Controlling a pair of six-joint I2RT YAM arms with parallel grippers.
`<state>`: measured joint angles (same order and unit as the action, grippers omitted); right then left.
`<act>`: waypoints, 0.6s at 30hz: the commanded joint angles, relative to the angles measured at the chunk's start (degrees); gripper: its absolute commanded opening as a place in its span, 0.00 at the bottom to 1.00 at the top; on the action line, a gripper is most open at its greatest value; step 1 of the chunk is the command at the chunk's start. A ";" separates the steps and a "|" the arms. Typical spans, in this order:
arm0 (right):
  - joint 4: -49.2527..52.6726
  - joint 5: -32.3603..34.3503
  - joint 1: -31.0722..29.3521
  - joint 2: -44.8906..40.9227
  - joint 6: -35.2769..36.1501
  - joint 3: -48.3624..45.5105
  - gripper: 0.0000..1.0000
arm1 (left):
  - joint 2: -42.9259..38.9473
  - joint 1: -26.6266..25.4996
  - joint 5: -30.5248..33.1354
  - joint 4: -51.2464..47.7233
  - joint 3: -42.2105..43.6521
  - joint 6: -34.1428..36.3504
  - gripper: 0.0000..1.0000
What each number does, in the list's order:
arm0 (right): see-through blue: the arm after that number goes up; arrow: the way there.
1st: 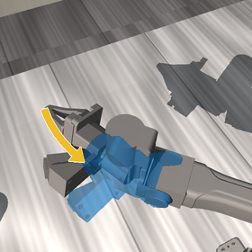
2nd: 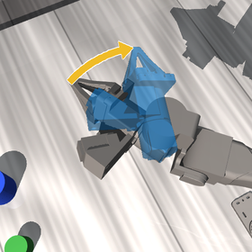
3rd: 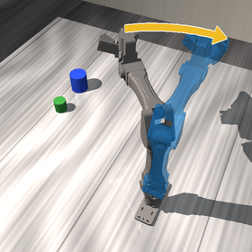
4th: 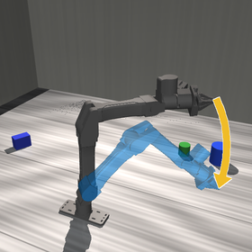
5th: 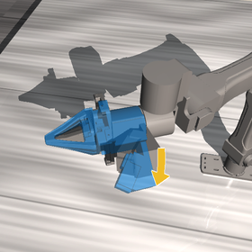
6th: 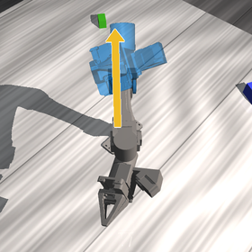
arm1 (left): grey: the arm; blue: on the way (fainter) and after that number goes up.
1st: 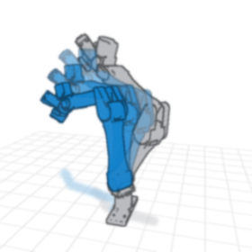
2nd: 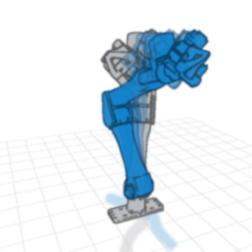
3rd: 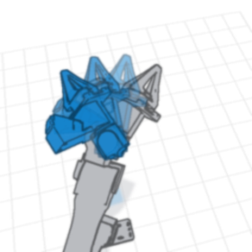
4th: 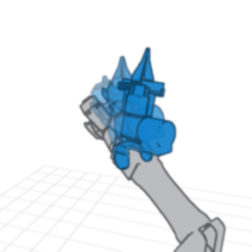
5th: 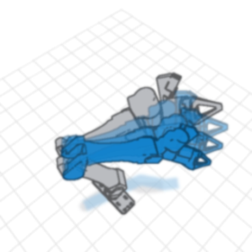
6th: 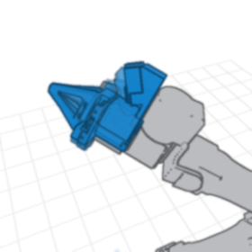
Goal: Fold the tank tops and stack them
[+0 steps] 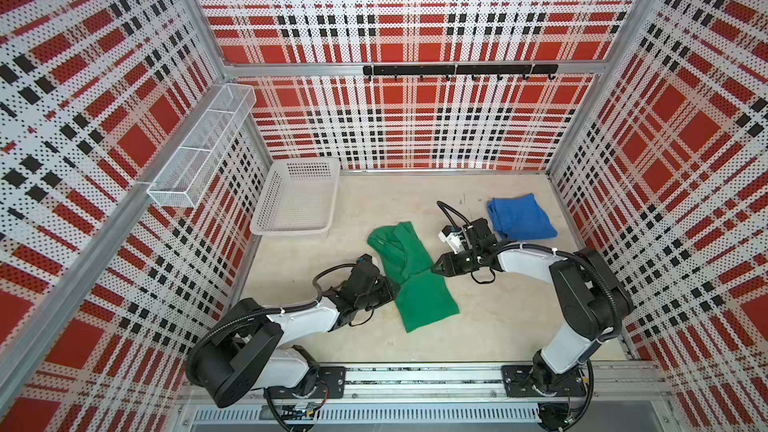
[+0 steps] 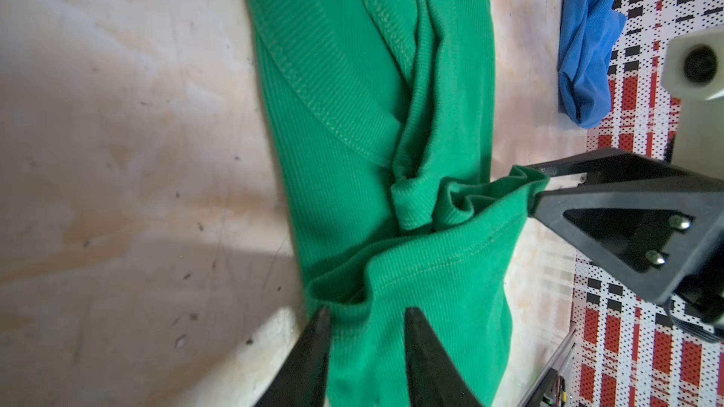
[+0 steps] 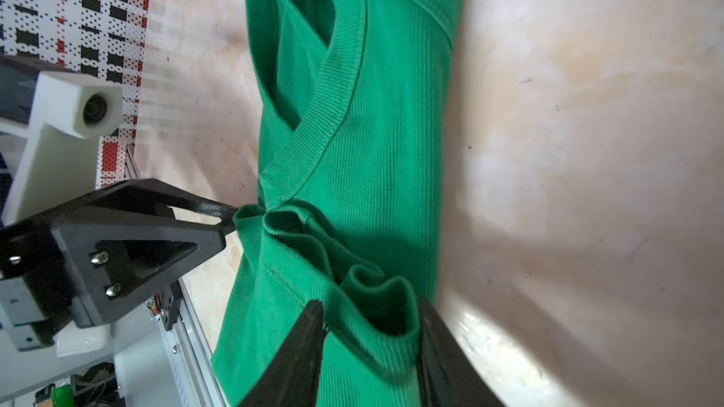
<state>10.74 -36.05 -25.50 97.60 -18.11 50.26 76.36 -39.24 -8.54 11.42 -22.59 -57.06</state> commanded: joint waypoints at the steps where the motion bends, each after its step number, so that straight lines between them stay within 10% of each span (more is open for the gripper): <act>1: -1.21 -0.48 -0.43 -0.85 0.00 -1.26 0.37 | 0.21 -0.04 1.68 -3.76 -2.50 1.99 0.44; 13: -0.37 0.11 -0.43 -2.06 -0.17 -1.57 0.34 | 4.16 -0.73 3.26 -5.98 -4.57 4.41 0.49; 18: 0.10 0.62 -0.43 -2.43 -0.22 -1.66 0.28 | 4.46 -1.19 3.39 -5.77 -5.01 4.24 0.33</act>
<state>10.66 -35.79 -25.50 97.01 -18.85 49.23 80.60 -40.12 -5.74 6.37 -26.44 -53.63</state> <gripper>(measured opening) 0.288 0.343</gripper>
